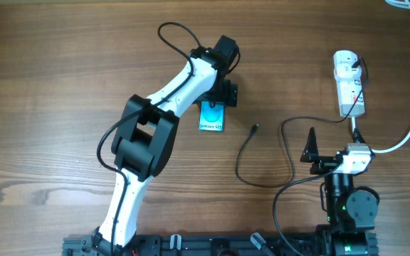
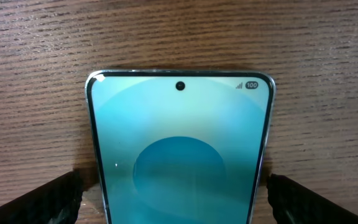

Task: Plug charger to phone and switch on socket
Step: 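Lower the left gripper and close it on the phone's top edge, then lift the phone with the left gripper and raise it upright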

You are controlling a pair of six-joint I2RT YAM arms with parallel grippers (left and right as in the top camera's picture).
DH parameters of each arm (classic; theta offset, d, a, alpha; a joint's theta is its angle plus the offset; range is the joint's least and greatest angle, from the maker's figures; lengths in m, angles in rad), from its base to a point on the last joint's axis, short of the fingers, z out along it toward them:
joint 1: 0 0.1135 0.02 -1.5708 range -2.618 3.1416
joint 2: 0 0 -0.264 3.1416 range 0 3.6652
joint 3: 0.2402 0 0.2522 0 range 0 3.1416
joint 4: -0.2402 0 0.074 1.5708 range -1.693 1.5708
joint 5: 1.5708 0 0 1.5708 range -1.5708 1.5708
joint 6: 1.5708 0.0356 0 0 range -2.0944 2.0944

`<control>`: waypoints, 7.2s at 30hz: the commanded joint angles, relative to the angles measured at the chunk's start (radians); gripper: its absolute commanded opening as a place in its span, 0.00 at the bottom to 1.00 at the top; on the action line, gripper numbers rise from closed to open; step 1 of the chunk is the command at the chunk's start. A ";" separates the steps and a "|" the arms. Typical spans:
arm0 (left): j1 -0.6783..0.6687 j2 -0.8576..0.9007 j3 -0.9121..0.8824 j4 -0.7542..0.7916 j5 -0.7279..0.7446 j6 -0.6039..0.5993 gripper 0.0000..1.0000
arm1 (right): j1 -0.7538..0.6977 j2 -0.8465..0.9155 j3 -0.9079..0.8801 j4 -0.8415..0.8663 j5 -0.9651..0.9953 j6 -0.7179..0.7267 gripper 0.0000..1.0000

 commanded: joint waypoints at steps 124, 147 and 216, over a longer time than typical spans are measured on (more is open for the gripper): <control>0.000 -0.014 0.013 -0.090 0.020 0.024 0.70 | -0.003 -0.008 -0.003 0.005 0.003 0.014 1.00; 0.316 -0.137 0.013 -0.123 1.321 -0.082 0.70 | -0.003 -0.008 -0.003 0.005 0.003 0.014 1.00; 0.509 -0.137 0.012 -0.386 1.566 -0.133 0.69 | -0.003 -0.008 -0.003 0.005 0.003 0.014 1.00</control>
